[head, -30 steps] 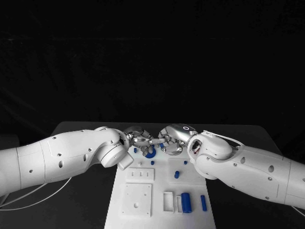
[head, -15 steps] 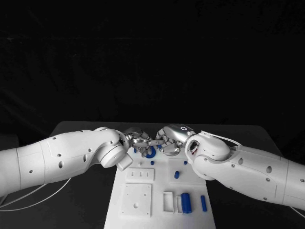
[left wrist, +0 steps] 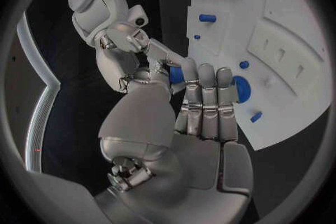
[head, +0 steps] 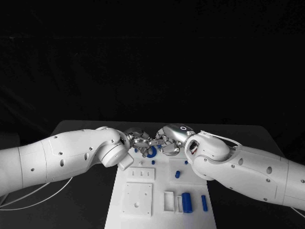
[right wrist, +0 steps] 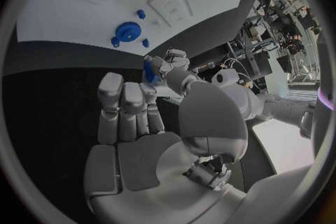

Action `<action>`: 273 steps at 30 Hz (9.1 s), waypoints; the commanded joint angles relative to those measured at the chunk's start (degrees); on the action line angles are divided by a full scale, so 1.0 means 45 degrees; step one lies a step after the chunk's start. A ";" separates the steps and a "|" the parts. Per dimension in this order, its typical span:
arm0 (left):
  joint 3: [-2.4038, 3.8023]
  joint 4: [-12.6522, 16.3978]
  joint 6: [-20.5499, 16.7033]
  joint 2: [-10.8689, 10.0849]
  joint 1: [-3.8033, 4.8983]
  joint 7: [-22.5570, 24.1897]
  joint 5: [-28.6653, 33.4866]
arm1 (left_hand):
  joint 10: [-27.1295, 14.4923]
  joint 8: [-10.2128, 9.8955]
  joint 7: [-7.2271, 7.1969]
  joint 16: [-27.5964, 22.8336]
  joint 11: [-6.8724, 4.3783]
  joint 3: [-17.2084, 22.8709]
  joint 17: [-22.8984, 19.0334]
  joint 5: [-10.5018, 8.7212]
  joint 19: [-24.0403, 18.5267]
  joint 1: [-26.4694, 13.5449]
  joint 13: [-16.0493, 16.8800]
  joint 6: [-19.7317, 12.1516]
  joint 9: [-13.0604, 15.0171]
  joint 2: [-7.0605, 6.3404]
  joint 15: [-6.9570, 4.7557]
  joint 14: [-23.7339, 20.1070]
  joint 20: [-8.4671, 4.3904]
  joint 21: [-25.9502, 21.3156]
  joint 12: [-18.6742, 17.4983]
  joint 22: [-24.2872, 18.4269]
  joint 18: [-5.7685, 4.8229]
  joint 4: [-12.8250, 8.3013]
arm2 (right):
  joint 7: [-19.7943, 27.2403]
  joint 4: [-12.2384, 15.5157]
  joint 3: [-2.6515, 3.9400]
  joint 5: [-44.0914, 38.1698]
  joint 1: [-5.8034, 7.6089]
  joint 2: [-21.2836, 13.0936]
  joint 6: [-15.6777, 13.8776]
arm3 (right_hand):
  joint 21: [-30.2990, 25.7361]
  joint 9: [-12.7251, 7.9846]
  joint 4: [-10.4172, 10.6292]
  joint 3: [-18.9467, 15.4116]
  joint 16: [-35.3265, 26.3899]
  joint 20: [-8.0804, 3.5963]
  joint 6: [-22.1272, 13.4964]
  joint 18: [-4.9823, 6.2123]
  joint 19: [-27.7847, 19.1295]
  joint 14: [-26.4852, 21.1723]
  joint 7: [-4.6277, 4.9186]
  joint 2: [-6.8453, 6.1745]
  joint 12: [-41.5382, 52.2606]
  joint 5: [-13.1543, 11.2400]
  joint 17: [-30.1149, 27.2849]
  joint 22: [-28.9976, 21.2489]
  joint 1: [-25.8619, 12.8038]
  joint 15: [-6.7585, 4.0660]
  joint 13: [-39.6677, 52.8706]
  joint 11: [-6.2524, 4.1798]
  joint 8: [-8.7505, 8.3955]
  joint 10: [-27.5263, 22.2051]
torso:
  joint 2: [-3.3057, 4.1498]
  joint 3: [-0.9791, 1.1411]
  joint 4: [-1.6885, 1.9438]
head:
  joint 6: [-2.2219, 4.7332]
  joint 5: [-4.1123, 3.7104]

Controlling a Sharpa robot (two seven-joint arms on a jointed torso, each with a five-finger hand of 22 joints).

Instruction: Assemble the parts on the task board

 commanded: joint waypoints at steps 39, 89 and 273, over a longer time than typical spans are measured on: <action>0.0030 0.0183 0.0620 -0.0004 0.0022 0.0368 0.2023 | -0.0375 -0.0274 -0.0029 0.0025 -0.0030 0.1974 -0.0514 0.0139 -0.0611 0.2648 -0.0223 0.0690 0.0210 0.0284 0.0271 -0.0497 -0.0377 -0.0275 -0.0260 0.0116 -0.0152 -0.0015 | -0.0155 -0.0164 -0.0075 -0.0349 -0.0050 0.0210 0.0520 | 0.0064 0.0216 0.0002 0.0170 0.0004 0.0031 0.1418 0.0836 0.0082 0.0045 0.0443 -0.0101 -0.0081 -0.0050 0.0012 0.0176 -0.0102 -0.0035 0.0023 -0.0032 0.0109 0.0101 | -0.0003 -0.0013 -0.0003 | -0.0046 0.0052; 0.0024 0.0044 0.0618 0.0110 -0.0008 0.0132 0.2327 | -0.2152 0.0712 -0.0061 0.1176 0.0085 0.8936 -0.0967 0.4607 -0.1649 -0.6220 0.0007 0.0882 0.1871 -0.0965 0.0771 -0.2002 0.0113 0.0109 0.1116 0.0258 -0.0275 -0.7332 | -0.0189 -0.0235 -0.0085 -0.0300 -0.0139 0.0291 0.0583 | 0.0066 0.0215 0.0012 0.0249 0.0003 0.0037 0.1430 0.0836 0.0088 0.0049 0.0442 -0.0109 -0.0093 -0.0044 0.0010 0.0173 -0.0115 -0.0034 0.0038 -0.0031 0.0100 0.0112 | 0.0003 -0.0011 -0.0011 | -0.0185 0.0000; 0.0023 -0.0116 0.0896 -0.0028 -0.0119 -0.0465 0.1397 | -0.2247 -0.0690 0.0359 0.1594 0.0382 1.0749 -0.1423 -0.0008 -0.1911 -0.3699 -0.0413 -0.0033 0.1838 0.0501 0.0837 -0.2238 0.0187 0.0306 0.1155 0.0224 -0.0284 -0.7381 | -0.0392 -0.0018 -0.0085 -0.0329 -0.0366 0.0303 0.0640 | 0.0064 0.0182 -0.0014 0.0527 -0.0015 0.0060 0.1478 0.0836 0.0115 0.0066 0.0449 -0.0150 -0.0152 -0.0014 -0.0010 0.0162 -0.0183 -0.0025 0.0096 -0.0024 0.0034 0.0154 | 0.0004 -0.0014 -0.0012 | -0.0242 -0.0033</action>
